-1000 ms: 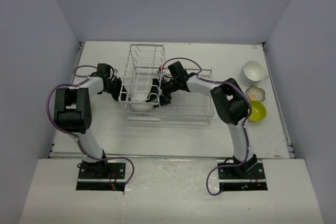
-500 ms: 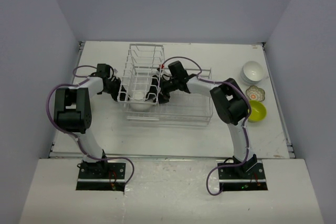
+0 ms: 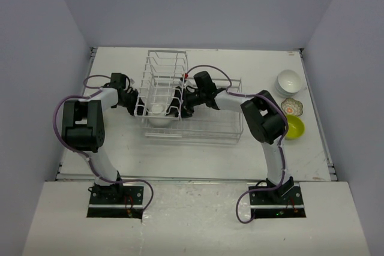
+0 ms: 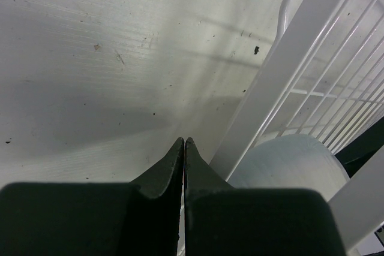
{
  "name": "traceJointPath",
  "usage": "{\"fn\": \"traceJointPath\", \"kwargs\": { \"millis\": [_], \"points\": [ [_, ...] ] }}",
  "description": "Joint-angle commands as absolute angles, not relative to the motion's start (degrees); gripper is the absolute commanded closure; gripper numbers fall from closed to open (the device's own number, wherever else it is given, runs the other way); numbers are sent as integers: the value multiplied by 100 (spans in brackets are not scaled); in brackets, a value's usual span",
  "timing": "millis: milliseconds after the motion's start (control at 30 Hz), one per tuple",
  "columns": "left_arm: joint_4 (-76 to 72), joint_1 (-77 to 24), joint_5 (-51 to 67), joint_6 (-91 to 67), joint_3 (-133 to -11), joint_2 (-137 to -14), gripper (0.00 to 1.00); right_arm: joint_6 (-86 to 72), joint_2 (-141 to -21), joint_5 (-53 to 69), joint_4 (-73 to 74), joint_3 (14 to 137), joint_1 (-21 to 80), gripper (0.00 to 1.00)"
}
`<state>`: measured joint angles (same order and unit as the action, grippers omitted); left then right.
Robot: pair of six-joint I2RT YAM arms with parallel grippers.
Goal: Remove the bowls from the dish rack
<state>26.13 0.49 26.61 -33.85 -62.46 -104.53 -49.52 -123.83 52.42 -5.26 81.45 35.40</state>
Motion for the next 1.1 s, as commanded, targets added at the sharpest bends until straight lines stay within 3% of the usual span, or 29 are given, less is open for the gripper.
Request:
{"fn": "traceJointPath", "kwargs": {
  "millis": [0,400,700,1067],
  "points": [
    [2514,0,3094,-3445,-6284,-10468,100,-5229,-11910,5273,-1238,8008,3647,36],
    [2593,0,3085,-3428,-6416,-10538,100,-6222,-12242,5387,-2495,8059,3647,40],
    [2593,0,3076,-3393,-6425,-10591,100,-7935,-12998,5519,-4453,8165,3647,56],
    [2479,0,3138,-3489,-6495,-10731,100,-9834,-13342,5643,-6538,7717,3647,99]
  ]
}}
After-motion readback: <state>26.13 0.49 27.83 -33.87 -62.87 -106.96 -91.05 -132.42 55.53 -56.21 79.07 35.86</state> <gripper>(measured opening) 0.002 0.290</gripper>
